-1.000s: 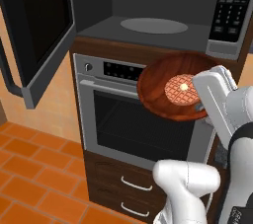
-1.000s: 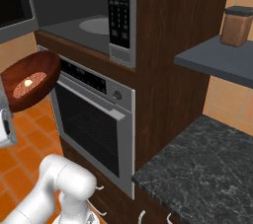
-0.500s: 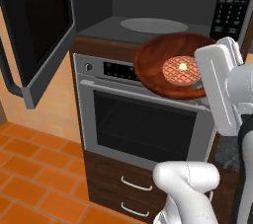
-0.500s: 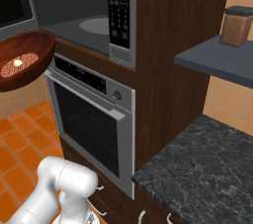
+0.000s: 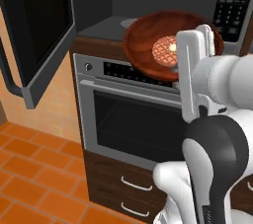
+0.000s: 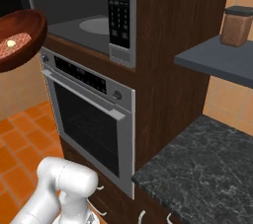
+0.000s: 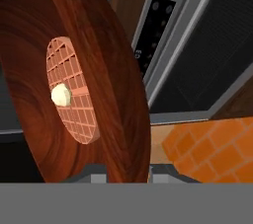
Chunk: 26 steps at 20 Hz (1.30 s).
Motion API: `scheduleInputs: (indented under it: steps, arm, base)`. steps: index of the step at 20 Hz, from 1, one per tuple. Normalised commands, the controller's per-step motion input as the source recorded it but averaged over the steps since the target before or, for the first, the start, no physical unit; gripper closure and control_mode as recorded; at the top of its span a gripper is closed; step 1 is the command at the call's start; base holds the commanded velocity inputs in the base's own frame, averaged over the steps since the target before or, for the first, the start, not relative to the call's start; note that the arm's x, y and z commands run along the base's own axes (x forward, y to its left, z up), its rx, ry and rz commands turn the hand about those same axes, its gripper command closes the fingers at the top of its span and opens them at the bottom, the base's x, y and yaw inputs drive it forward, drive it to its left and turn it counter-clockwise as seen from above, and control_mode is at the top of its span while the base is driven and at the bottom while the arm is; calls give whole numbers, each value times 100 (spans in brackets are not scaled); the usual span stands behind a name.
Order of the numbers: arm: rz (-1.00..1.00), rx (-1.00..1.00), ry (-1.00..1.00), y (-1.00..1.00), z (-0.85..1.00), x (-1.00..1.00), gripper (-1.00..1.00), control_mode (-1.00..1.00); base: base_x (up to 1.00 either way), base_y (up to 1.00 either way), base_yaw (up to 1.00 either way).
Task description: Open the microwave, place the bowl with waffle inside the microwave, then close the microwave door and turn it on.
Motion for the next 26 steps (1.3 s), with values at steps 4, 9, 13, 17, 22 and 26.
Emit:
scheduleInputs:
  steps: [4, 9, 13, 17, 22, 26]
  arm:
    - [-5, 0, -2, 10, 11, 59, 100, -100]
    - [-2, 4, 0, 0, 9, 64, 100, -100]
    - [-6, 2, 0, 0, 22, 55, 100, -100]
    - [-9, 0, 0, 0, 28, 51, 100, -100]
    - [-9, 0, 4, 0, 23, 59, 100, -100]
    - [-3, 0, 3, 0, 2, 61, 100, -100]
  base:
    - [0, 0, 0]
    - [0, 0, 0]
    - [0, 0, 0]
    - [0, 0, 0]
    - [0, 0, 0]
    - [0, 0, 0]
